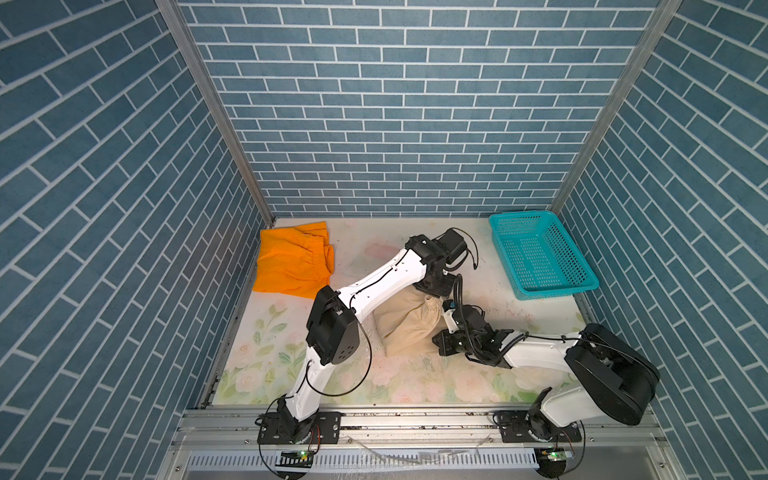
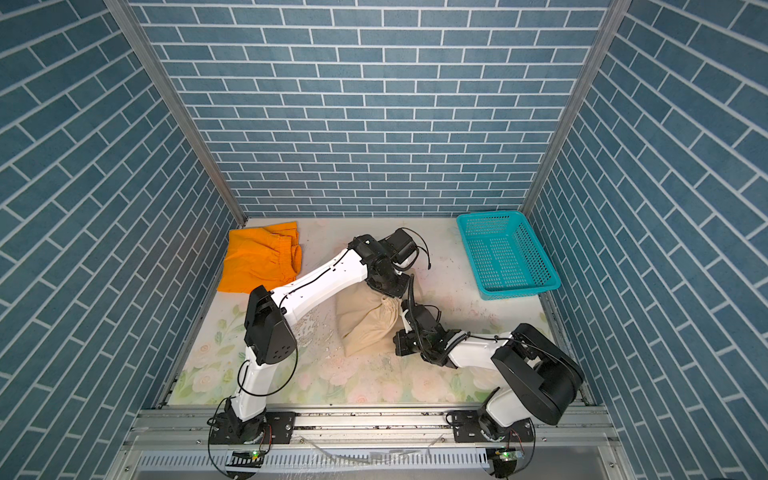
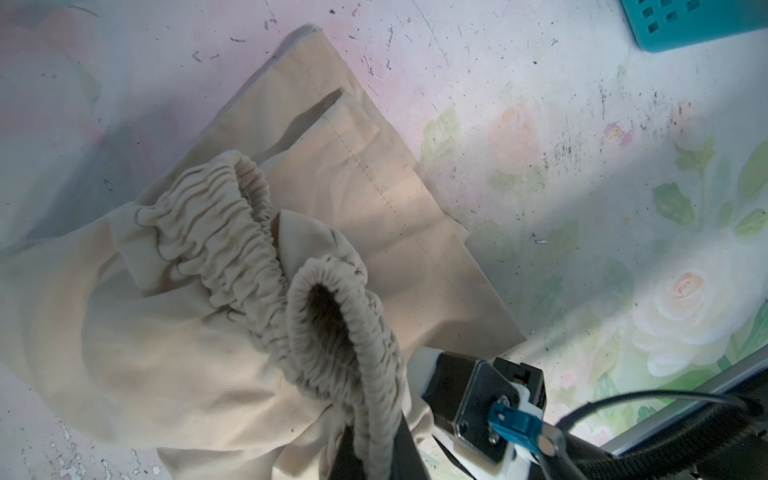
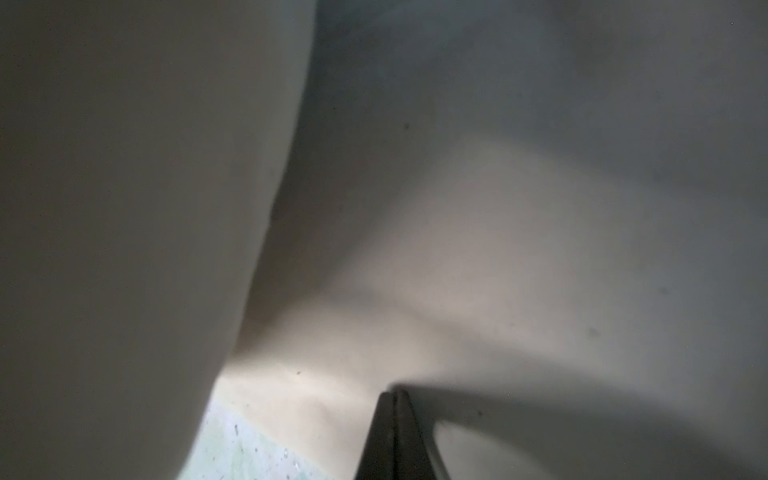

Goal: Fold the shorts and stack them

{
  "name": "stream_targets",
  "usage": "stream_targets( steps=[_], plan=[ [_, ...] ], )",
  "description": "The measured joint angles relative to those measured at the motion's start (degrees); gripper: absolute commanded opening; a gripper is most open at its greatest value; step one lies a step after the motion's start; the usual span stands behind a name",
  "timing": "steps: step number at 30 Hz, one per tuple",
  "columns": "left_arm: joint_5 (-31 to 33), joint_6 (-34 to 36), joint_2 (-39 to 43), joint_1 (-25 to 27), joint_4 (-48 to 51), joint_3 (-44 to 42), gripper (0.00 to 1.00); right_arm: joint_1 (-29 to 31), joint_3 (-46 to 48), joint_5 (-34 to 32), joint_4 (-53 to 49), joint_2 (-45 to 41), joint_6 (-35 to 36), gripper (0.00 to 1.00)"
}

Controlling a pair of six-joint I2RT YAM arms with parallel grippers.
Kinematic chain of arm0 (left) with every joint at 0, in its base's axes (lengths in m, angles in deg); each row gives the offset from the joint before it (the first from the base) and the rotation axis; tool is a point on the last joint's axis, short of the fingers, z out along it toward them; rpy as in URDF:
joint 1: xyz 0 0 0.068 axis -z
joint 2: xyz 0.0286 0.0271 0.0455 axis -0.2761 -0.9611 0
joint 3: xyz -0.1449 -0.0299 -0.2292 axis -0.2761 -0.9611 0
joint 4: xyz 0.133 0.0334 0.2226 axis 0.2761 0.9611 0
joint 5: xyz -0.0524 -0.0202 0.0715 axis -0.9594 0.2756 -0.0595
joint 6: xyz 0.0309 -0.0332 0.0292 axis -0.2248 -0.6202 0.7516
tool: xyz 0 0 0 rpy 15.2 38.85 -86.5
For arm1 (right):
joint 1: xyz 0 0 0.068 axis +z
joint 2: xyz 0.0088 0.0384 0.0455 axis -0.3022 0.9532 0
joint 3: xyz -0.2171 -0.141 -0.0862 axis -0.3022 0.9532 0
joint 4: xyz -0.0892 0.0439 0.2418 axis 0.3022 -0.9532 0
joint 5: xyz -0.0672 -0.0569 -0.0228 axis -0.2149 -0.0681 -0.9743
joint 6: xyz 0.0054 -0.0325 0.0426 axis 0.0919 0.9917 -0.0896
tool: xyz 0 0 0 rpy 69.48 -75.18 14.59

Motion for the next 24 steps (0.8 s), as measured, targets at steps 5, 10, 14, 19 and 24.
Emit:
stream_targets(
  steps=[5,10,14,19,24],
  plan=[
    [-0.20,0.48,-0.02,0.17,-0.44,-0.24,0.00,-0.09,0.57,0.15,1.22,0.00,-0.79,0.00],
    [-0.17,1.09,-0.98,0.20,-0.90,-0.20,0.00,-0.11,1.97,0.52,2.62,-0.81,-2.86,0.03],
    [-0.17,1.36,-4.17,0.22,-1.38,0.11,0.00,-0.11,5.90,0.46,2.38,-6.51,-5.86,0.06],
    [0.04,1.46,-7.30,0.28,-1.66,1.79,0.01,-0.07,9.27,-2.45,-5.81,-24.68,-8.70,0.12],
    [-0.61,1.27,-8.11,0.28,-2.43,3.43,0.75,-0.09,9.09,-8.33,-21.44,-45.88,-9.84,0.21]
  ],
)
